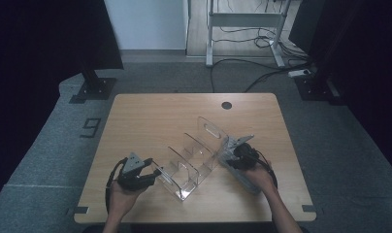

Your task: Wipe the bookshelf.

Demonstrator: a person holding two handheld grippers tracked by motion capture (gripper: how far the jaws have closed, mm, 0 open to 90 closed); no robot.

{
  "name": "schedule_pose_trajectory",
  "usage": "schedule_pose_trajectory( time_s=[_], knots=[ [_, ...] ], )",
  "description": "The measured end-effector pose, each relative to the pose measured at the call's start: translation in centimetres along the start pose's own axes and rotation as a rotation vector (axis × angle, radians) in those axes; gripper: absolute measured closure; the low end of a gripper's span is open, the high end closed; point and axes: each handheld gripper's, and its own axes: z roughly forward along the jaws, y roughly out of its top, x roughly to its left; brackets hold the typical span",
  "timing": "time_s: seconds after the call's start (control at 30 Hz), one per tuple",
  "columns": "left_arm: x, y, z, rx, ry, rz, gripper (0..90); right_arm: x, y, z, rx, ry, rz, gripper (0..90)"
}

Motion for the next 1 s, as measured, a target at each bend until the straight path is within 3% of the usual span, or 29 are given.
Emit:
schedule_pose_trajectory(
  time_s=[0.27,0.43,0.73,1.0],
  knots=[
    [0.2,-0.1,0.0,-0.002,0.019,-0.029,43.9,0.1,-1.1,-2.2,-0.026,-0.019,0.005,63.5],
    [0.2,-0.1,0.0,-0.004,0.019,-0.030,43.9,0.3,-1.6,-3.7,-0.041,-0.003,0.024,63.1],
    [0.4,-0.2,0.1,-0.007,0.007,-0.041,43.0,2.4,-1.6,-5.3,-0.062,0.042,-0.021,63.3],
    [0.4,-0.2,0.3,-0.010,0.006,-0.045,41.9,3.8,-0.9,-4.8,-0.059,0.110,-0.072,63.3]
  ],
)
